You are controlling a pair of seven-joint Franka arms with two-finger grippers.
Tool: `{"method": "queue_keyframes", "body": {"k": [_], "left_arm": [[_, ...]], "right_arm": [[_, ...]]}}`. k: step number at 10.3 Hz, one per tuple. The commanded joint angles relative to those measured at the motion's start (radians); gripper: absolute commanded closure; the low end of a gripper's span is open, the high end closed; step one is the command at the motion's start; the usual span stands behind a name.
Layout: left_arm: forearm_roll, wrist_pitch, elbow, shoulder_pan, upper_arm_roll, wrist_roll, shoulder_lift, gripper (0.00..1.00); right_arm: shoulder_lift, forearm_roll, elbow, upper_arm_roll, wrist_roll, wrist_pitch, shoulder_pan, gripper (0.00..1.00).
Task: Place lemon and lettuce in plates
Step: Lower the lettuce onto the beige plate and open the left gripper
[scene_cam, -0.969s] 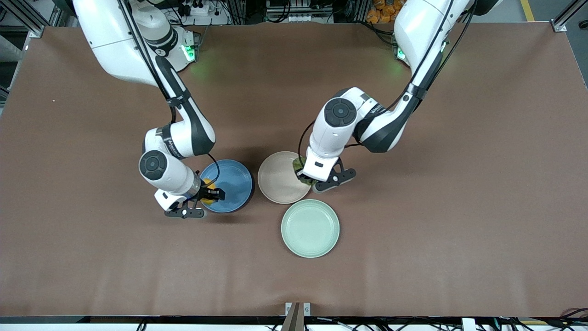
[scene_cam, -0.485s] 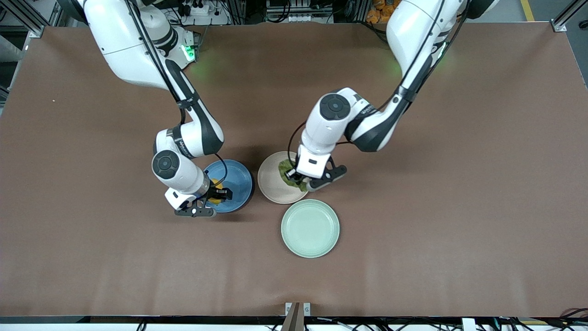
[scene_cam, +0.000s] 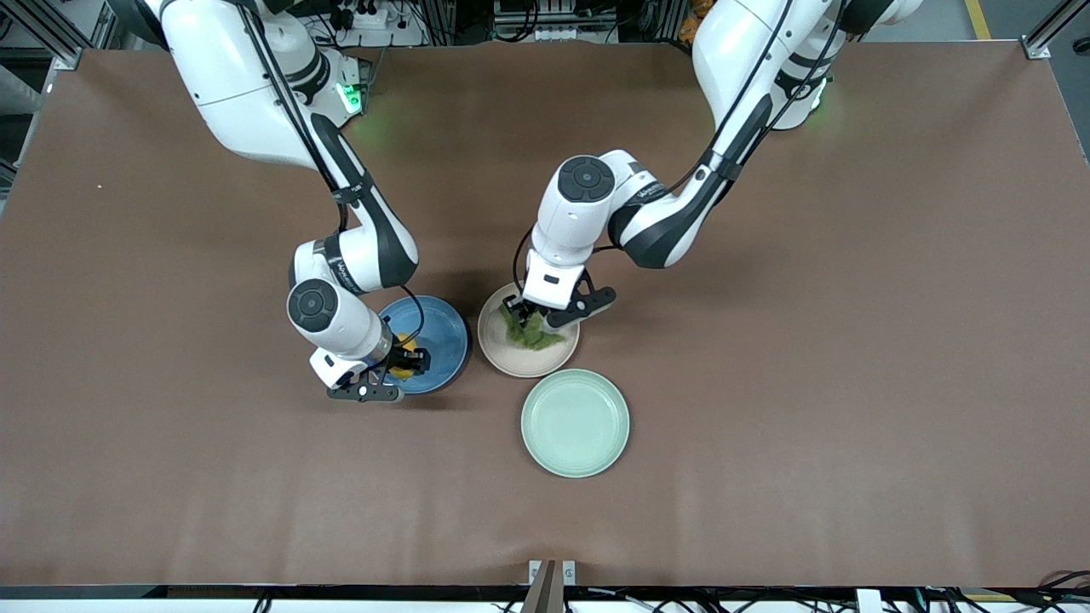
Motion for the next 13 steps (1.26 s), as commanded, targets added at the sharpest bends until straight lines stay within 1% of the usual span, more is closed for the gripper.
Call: {"method": "queue_keyframes", "body": {"k": [1, 2, 5, 6, 10, 12, 13], "left_arm": [[0.033, 0.006, 0.001, 0.018, 0.004, -0.037, -0.007, 0.00], [0.034, -0.002, 0.001, 0.032, 0.006, -0.036, -0.017, 0.00], [0.043, -0.106, 0.002, 0.099, 0.012, -0.014, -0.043, 0.00], [0.043, -0.147, 0.002, 0.122, 0.012, 0.028, -0.049, 0.00], [0.043, -0.276, 0.004, 0.225, 0.009, 0.191, -0.127, 0.00], [0.043, -0.286, 0.007, 0.278, 0.009, 0.271, -0.147, 0.00], [0.043, -0.301, 0.001, 0.306, 0.007, 0.320, -0.167, 0.00]], "right_arm": [[0.011, 0.017, 0.017, -0.005, 0.008, 0.002, 0.008, 0.00], [0.009, 0.017, 0.017, -0.005, 0.008, 0.000, 0.006, 0.00], [-0.004, 0.017, 0.026, -0.005, 0.002, -0.014, -0.006, 0.00], [-0.012, 0.017, 0.038, -0.007, 0.001, -0.043, -0.015, 0.00], [-0.014, 0.004, 0.249, -0.013, -0.002, -0.363, -0.050, 0.00], [-0.021, 0.001, 0.323, -0.030, -0.008, -0.466, -0.061, 0.00], [-0.029, -0.016, 0.355, -0.042, -0.011, -0.512, -0.063, 0.00]]}}
